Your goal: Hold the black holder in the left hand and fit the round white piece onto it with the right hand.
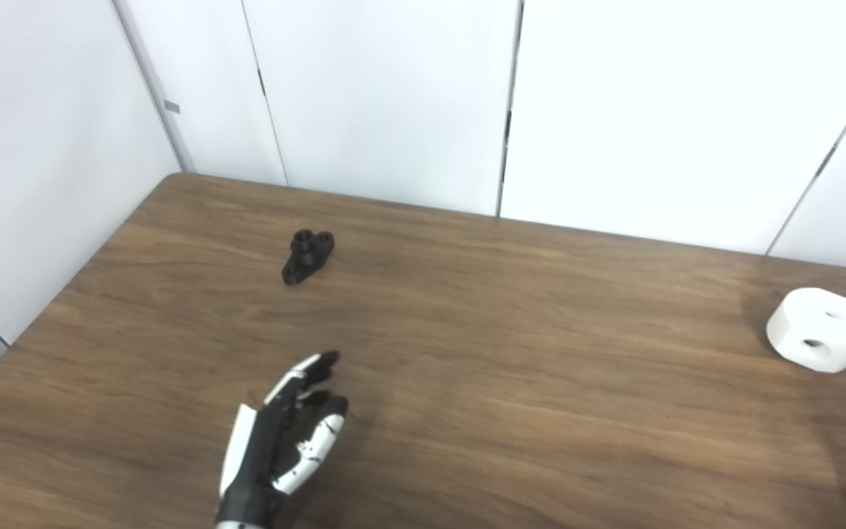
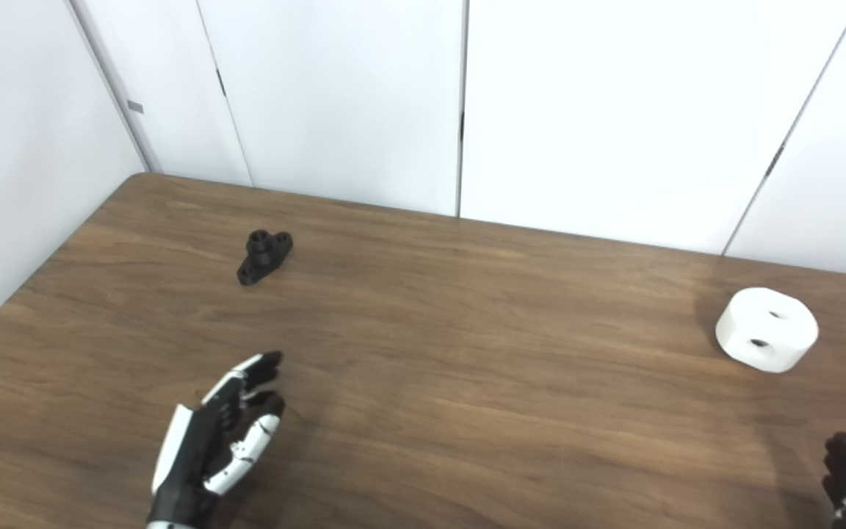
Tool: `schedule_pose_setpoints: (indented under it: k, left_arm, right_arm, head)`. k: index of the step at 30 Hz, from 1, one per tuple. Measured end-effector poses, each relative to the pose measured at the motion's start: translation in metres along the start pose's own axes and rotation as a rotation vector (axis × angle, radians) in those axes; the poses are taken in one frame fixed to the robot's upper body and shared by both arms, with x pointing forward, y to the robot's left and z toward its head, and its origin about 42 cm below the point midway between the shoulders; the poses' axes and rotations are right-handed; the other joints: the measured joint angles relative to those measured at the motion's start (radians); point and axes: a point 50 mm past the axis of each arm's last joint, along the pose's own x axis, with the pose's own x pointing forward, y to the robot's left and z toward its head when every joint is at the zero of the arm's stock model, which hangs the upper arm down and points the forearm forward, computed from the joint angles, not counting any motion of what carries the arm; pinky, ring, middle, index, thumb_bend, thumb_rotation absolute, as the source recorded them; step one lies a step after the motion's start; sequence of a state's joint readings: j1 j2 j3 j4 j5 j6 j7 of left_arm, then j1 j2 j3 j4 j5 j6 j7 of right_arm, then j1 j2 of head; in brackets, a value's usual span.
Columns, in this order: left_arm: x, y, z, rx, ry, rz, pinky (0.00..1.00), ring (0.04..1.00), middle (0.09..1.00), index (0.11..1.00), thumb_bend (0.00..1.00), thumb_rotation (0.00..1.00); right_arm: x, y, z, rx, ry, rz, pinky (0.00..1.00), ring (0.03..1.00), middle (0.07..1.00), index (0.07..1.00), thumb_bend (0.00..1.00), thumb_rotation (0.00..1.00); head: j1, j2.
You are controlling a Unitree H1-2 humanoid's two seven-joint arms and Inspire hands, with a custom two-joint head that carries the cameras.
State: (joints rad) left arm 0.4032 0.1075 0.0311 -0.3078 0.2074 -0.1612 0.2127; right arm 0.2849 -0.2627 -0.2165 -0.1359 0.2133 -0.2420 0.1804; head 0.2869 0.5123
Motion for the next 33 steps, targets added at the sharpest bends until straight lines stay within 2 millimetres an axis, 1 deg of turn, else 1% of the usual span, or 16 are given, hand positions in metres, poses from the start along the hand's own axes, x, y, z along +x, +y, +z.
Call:
schedule_pose_setpoints:
  k: [1, 2, 6, 8, 9, 12, 15, 17, 19, 22, 25, 26, 28, 29, 31, 33]
  left_arm:
    - [0.001, 0.005, 0.001, 0.033, -0.002, 0.035, 0.8, 0.829, 0.826, 0.791, 0.52, 0.31]
    - [0.002, 0.01, 0.002, 0.059, 0.002, 0.061, 0.81, 0.832, 0.827, 0.786, 0.56, 0.27]
    - [0.006, 0.021, 0.003, 0.135, 0.023, 0.145, 0.83, 0.856, 0.84, 0.788, 0.65, 0.19]
    - [0.011, 0.024, 0.009, 0.185, 0.011, 0.174, 0.86, 0.865, 0.84, 0.787, 0.69, 0.19]
    - [0.015, 0.026, 0.011, 0.216, 0.007, 0.191, 0.87, 0.87, 0.841, 0.787, 0.7, 0.21]
    - [0.032, 0.032, 0.016, 0.323, 0.036, 0.248, 0.89, 0.885, 0.846, 0.786, 0.72, 0.26]
    - [0.053, 0.036, 0.023, 0.372, 0.044, 0.298, 0.9, 0.904, 0.855, 0.776, 0.72, 0.27]
    - [0.069, 0.037, 0.03, 0.386, 0.035, 0.331, 0.88, 0.895, 0.854, 0.763, 0.73, 0.28]
    - [0.088, 0.031, 0.041, 0.375, 0.017, 0.368, 0.85, 0.875, 0.838, 0.739, 0.74, 0.28]
    - [0.107, 0.025, 0.049, 0.384, -0.01, 0.369, 0.79, 0.864, 0.832, 0.728, 0.75, 0.28]
    - [0.118, 0.021, 0.045, 0.419, 0.014, 0.355, 0.77, 0.855, 0.827, 0.725, 0.76, 0.29]
    - [0.119, 0.021, 0.042, 0.432, 0.028, 0.349, 0.78, 0.858, 0.83, 0.728, 0.75, 0.3]
    - [0.124, 0.021, 0.033, 0.471, 0.057, 0.328, 0.79, 0.87, 0.834, 0.737, 0.75, 0.34]
    - [0.126, 0.022, 0.031, 0.482, 0.066, 0.321, 0.8, 0.872, 0.834, 0.738, 0.75, 0.34]
    - [0.131, 0.023, 0.026, 0.502, 0.084, 0.315, 0.77, 0.861, 0.829, 0.738, 0.76, 0.34]
    - [0.142, 0.023, 0.022, 0.514, 0.105, 0.311, 0.77, 0.855, 0.823, 0.733, 0.78, 0.34]
  right_arm:
    - [0.0, 0.001, 0.0, -0.007, -0.003, 0.004, 1.0, 0.993, 0.975, 0.943, 0.69, 1.0]
    - [0.0, 0.001, 0.0, -0.011, -0.006, 0.008, 1.0, 0.997, 0.98, 0.946, 0.7, 1.0]
    - [-0.001, 0.002, 0.0, -0.026, -0.018, 0.017, 1.0, 1.0, 0.987, 0.944, 0.72, 1.0]
    - [-0.001, 0.002, -0.001, -0.032, -0.02, 0.019, 1.0, 1.0, 0.988, 0.943, 0.73, 1.0]
    - [-0.002, 0.002, -0.001, -0.033, -0.02, 0.019, 1.0, 1.0, 0.988, 0.942, 0.73, 1.0]
    - [-0.004, 0.001, -0.001, -0.034, -0.022, 0.025, 1.0, 1.0, 0.987, 0.941, 0.73, 1.0]
    - [-0.005, 0.001, -0.001, -0.036, -0.024, 0.026, 1.0, 1.0, 0.989, 0.944, 0.74, 1.0]
    - [-0.005, 0.001, -0.002, -0.035, -0.024, 0.026, 1.0, 1.0, 0.99, 0.944, 0.74, 1.0]
    - [-0.005, 0.001, -0.001, -0.034, -0.023, 0.026, 1.0, 1.0, 0.987, 0.942, 0.74, 1.0]
    - [-0.001, 0.003, 0.0, -0.03, -0.033, 0.031, 1.0, 1.0, 0.988, 0.943, 0.73, 1.0]
    - [-0.002, 0.004, 0.001, -0.03, -0.036, 0.032, 1.0, 1.0, 0.99, 0.947, 0.74, 1.0]
    - [-0.002, 0.004, 0.001, -0.03, -0.036, 0.032, 1.0, 1.0, 0.992, 0.95, 0.74, 1.0]
    - [-0.003, 0.004, 0.0, -0.03, -0.034, 0.032, 1.0, 1.0, 0.994, 0.952, 0.74, 1.0]
    - [-0.003, 0.004, 0.0, -0.03, -0.033, 0.032, 1.0, 1.0, 0.994, 0.953, 0.74, 1.0]
    - [-0.004, 0.003, 0.0, -0.028, -0.03, 0.028, 1.0, 1.0, 0.991, 0.949, 0.74, 1.0]
    - [-0.005, 0.002, 0.0, -0.028, -0.026, 0.027, 1.0, 1.0, 0.992, 0.95, 0.74, 1.0]
  head:
    - [0.0, 0.0]
    - [-0.002, -0.002]
    - [-0.003, -0.002]
    - [-0.003, -0.002]
    - [-0.003, -0.002]
    - [-0.006, -0.005]
    - [-0.009, -0.002]
    - [-0.009, -0.002]
    - [-0.012, 0.0]
    - [-0.014, 0.003]
    - [-0.014, 0.003]
    - [-0.014, 0.005]
    - [-0.017, 0.006]
    - [-0.017, 0.006]
    - [-0.02, 0.009]
    - [-0.02, 0.012]
